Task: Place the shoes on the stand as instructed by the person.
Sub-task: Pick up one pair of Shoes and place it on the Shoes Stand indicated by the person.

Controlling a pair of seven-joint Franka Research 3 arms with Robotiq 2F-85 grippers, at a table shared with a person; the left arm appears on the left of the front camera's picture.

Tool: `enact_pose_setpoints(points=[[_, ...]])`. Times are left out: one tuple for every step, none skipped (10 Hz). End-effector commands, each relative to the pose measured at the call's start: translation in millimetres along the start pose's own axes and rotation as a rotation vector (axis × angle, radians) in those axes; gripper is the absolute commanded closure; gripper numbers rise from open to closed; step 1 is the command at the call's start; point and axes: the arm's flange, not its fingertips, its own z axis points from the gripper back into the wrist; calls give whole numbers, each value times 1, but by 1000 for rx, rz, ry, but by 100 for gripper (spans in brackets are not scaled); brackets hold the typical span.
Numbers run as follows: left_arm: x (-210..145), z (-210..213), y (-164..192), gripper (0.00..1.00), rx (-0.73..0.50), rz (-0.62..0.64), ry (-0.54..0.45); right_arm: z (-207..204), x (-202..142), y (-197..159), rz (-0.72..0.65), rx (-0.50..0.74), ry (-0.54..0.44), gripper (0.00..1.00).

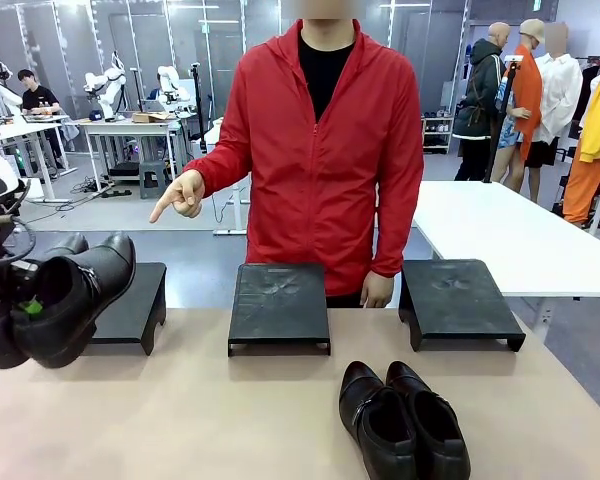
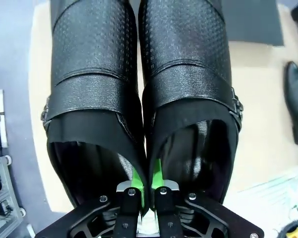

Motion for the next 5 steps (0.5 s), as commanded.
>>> enact_pose_setpoints(points=[[59,-16,24,93,86,-5,-38,1,0,1,19,5,-10,0],[77,-29,36,93,90,-36,-42,1,0,1,19,5,-10,0],[96,-44,49,93,106,10,-105,1,0,1,19,5,-10,0],[112,-60,59,93,74,22,-90,1,0,1,19,5,-10,0],[124,-78,68,93,47,-2,-96,1,0,1,19,5,-10,0]])
